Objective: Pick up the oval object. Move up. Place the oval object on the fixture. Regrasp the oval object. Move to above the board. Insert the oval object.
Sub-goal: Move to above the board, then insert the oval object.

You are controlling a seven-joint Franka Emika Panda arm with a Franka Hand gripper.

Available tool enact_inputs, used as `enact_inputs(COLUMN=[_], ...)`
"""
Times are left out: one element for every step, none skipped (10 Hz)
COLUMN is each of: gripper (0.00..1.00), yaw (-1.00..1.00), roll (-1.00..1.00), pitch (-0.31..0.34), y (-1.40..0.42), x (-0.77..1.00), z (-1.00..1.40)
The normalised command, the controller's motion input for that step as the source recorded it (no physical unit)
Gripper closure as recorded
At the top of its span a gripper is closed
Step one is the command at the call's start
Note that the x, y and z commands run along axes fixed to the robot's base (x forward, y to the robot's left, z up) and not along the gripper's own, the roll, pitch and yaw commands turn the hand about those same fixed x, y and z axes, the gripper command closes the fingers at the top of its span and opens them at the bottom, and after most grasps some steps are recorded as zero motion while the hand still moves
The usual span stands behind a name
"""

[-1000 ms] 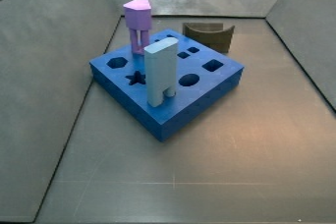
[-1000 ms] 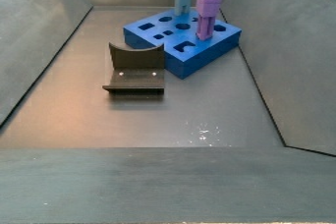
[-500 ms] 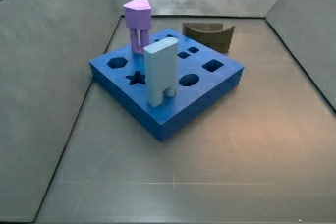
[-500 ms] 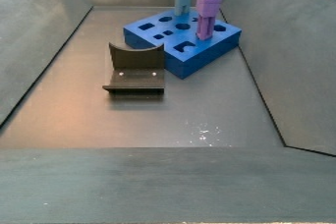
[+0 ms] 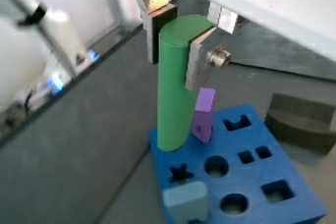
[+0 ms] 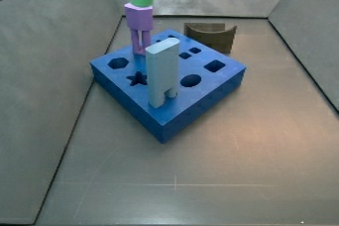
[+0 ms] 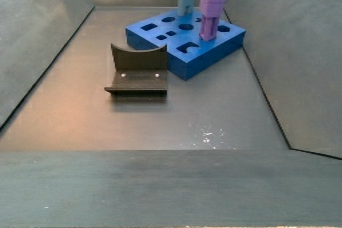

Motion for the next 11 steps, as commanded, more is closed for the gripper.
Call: enact_inputs(gripper=[1.00, 1.00, 1.00, 1.00, 1.00, 1.00, 1.00, 1.00, 1.00, 1.00, 1.00], yaw=[0.70, 0.52, 0.26, 0.00, 0.00, 0.00, 0.00, -0.15, -0.22, -0.23, -0.30], roll=[-0.05, -0.02, 0.00, 0.00, 0.00, 0.00, -0.05, -0.02, -0.06, -0.03, -0.01], pitch=[-0.569, -0.458, -0.260, 0.000, -0.020, -0.024, -0.027, 0.014, 0.013, 0.029, 0.027], y=[0.01, 0.01, 0.01, -0.05, -0.04, 0.00, 0.07, 0.10, 0.23, 0.24, 0.26], x=[-0.07, -0.06, -0.04, 0.00, 0.00, 0.00, 0.33, 0.86, 1.00, 0.98, 0.91], z=[-0.01, -0.01, 0.00, -0.04, -0.02, 0.00, -0.07, 0.00, 0.00, -0.03, -0.08])
